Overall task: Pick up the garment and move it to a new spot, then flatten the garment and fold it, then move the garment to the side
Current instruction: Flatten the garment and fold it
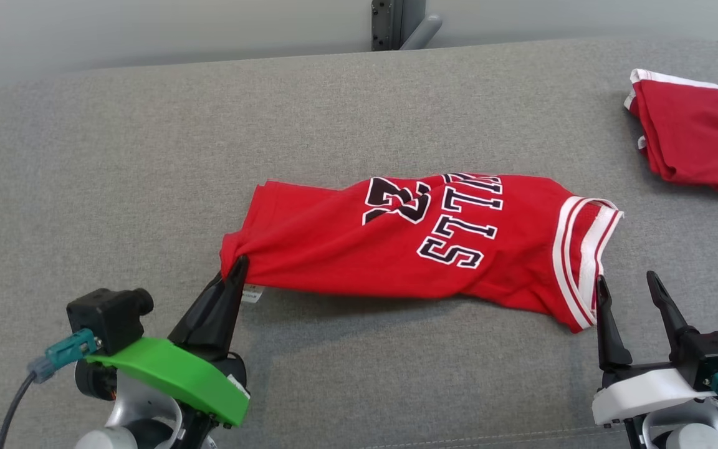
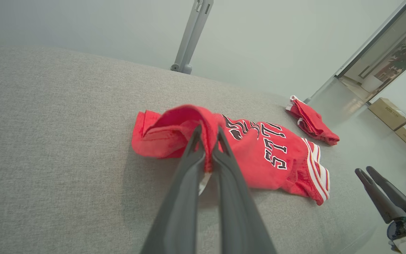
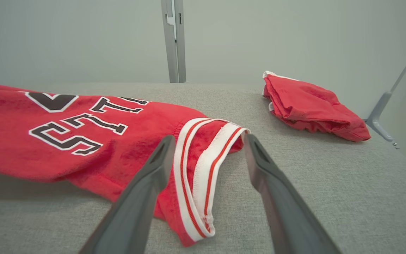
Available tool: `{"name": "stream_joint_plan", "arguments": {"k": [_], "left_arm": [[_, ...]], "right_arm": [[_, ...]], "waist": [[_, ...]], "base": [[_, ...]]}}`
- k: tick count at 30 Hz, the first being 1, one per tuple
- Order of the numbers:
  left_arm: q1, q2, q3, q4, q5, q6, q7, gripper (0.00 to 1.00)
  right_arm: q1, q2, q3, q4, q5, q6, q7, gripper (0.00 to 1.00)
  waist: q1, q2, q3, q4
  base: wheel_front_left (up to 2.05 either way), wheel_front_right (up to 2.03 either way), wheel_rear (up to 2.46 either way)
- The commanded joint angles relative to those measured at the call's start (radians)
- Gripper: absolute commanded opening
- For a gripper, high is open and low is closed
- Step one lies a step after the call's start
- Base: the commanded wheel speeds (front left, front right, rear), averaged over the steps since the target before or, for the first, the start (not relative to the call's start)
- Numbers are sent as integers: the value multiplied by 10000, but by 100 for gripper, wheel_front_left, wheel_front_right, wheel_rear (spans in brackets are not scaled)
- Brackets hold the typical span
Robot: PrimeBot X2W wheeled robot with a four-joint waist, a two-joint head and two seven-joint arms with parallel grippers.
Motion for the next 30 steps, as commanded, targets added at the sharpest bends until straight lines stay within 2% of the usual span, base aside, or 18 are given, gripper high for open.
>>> {"name": "stream_joint_plan", "arguments": {"k": [1, 3, 7, 11, 14, 15, 17, 18, 21, 24, 28, 30], "left_arm": [[227, 2, 29, -570, -97, 196, 163, 0], [368, -34, 160, -1062, -180, 452, 305, 0], [368, 72, 613, -1097, -164, 794, 266, 0], [92, 325, 1193, 59, 127, 967, -212, 0], [32, 461, 1436, 1214, 195, 747, -762, 0], [13, 408, 1478, 1543, 72, 621, -966, 5], [12, 407, 1577, 2208, 28, 477, -1352, 43], [1, 425, 1602, 2522, 111, 441, -1544, 100], [48, 553, 1688, 3428, 457, 622, -1971, 100], [93, 562, 2006, 3982, 633, 1167, -2388, 100], [309, 677, 2097, 3569, 1157, 1914, -2494, 100], [411, 656, 1820, 2970, 1510, 2134, -2339, 100]], "right_arm": [[-20, 7, 10, 11, 23, -15, -29, 100], [-122, 28, 44, 19, 38, -15, -28, 100], [-264, 44, 81, 7, 72, -15, -29, 100], [-450, 45, 151, 70, 97, -15, -28, 100], [-572, 47, 133, 97, 113, -15, -28, 100], [-601, 52, 121, 102, 113, -15, -28, 100], [-627, 53, 79, 108, 125, -15, -29, 100], [-616, 55, 59, 114, 124, -15, -28, 100], [-580, 61, 48, 138, 115, -15, -29, 100], [-576, 64, -12, 146, 111, -16, -28, 100], [-564, 57, -78, 119, 46, -16, -28, 100], [-560, 59, -70, 116, 28, -16, -29, 100]], "waist": [[0, 0, 124, 60], [0, 0, 217, 56], [0, 0, 425, 43], [0, 0, 668, -106], [0, 0, 826, -307], [0, 0, 866, -369], [0, 0, 928, -471], [0, 0, 941, -503], [0, 0, 942, -608], [0, 0, 886, -666], [0, 0, 767, -672], [0, 0, 721, -677]], "base": [[0, 0, 0], [0, 0, 0], [0, 0, 0], [0, 0, 0], [0, 0, 0], [0, 0, 0], [0, 0, 0], [0, 0, 0], [0, 0, 0], [0, 0, 0], [0, 0, 0], [0, 0, 0]]}}
